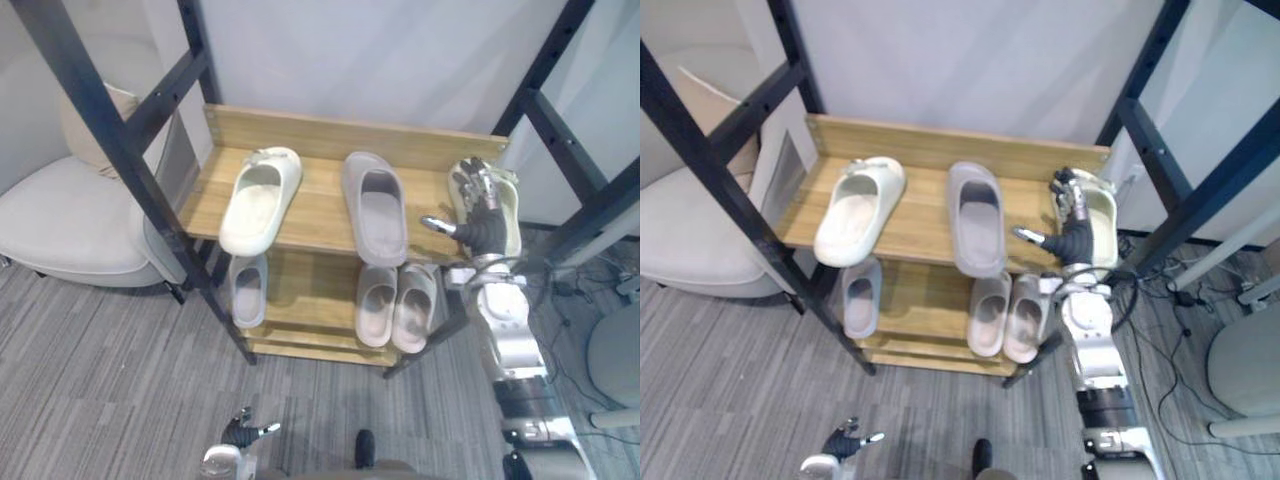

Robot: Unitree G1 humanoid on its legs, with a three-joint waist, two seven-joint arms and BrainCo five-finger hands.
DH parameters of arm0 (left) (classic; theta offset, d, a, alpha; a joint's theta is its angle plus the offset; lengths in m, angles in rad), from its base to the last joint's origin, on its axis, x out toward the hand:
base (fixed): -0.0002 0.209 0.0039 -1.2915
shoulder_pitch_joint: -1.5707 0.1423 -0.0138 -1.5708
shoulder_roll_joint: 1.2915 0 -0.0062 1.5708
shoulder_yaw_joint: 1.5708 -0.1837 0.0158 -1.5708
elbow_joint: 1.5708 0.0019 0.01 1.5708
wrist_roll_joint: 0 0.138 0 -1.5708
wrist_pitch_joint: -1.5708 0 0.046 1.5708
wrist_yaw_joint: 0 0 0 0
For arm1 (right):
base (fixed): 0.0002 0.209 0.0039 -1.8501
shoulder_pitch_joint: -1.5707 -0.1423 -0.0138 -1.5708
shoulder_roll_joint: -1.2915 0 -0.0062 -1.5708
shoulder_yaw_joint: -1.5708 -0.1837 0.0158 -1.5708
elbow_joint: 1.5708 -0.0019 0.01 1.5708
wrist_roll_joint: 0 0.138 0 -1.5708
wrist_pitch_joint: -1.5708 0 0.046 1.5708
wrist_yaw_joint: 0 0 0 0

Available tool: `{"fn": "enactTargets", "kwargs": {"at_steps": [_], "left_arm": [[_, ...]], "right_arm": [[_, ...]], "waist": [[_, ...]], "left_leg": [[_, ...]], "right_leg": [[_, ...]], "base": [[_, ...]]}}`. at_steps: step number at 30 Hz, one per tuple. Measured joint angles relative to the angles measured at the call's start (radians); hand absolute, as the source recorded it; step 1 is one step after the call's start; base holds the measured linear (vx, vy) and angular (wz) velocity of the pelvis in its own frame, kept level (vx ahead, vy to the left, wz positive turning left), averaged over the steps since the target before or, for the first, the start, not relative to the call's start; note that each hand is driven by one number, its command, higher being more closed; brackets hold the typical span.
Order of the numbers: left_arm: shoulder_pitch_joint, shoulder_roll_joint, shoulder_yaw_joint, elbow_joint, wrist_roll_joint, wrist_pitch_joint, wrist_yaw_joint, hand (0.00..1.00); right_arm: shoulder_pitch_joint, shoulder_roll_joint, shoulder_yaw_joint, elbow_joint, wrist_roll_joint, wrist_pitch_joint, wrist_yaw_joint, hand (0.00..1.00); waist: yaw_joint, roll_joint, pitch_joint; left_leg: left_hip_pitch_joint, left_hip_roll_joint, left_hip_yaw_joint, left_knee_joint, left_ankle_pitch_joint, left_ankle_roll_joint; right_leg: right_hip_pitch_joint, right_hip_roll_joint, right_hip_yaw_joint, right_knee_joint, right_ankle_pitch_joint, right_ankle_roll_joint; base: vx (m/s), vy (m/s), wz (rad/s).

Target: Organize the slippers on the shoe rack

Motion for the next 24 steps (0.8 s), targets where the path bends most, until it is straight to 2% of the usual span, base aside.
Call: {"fn": "enactTargets", "kwargs": {"at_steps": [9,15,24], "left_arm": [[-0.002,-0.001,0.0,-0.014,-0.002,0.002,0.001,0.0],[-0.01,-0.001,0.001,-0.021,-0.012,-0.001,0.001,0.0],[-0.012,0.001,0.003,-0.043,-0.022,-0.002,0.005,0.0]], "right_arm": [[-0.139,0.0,0.01,0.162,-0.031,0.035,-0.026,0.0],[-0.22,0.0,0.046,0.244,-0.033,0.043,-0.025,0.0],[-0.349,0.0,0.084,0.36,-0.045,0.065,-0.017,0.0]], "waist": [[0.009,-0.002,0.014],[0.029,-0.003,0.03],[0.043,-0.007,0.054]], "left_leg": [[-0.001,-0.002,-0.007,-0.001,0.0,0.0],[-0.002,-0.003,-0.01,-0.001,0.0,0.001],[-0.005,-0.008,-0.016,-0.001,0.001,0.002]], "right_leg": [[-0.004,-0.003,-0.001,0.004,0.001,-0.001],[-0.005,-0.003,-0.002,0.004,0.003,-0.003],[-0.006,-0.007,-0.003,0.004,0.003,-0.003]], "base": [[0.01,-0.004,0.01],[0.0,-0.003,0.01],[0.0,-0.002,0.0]]}}
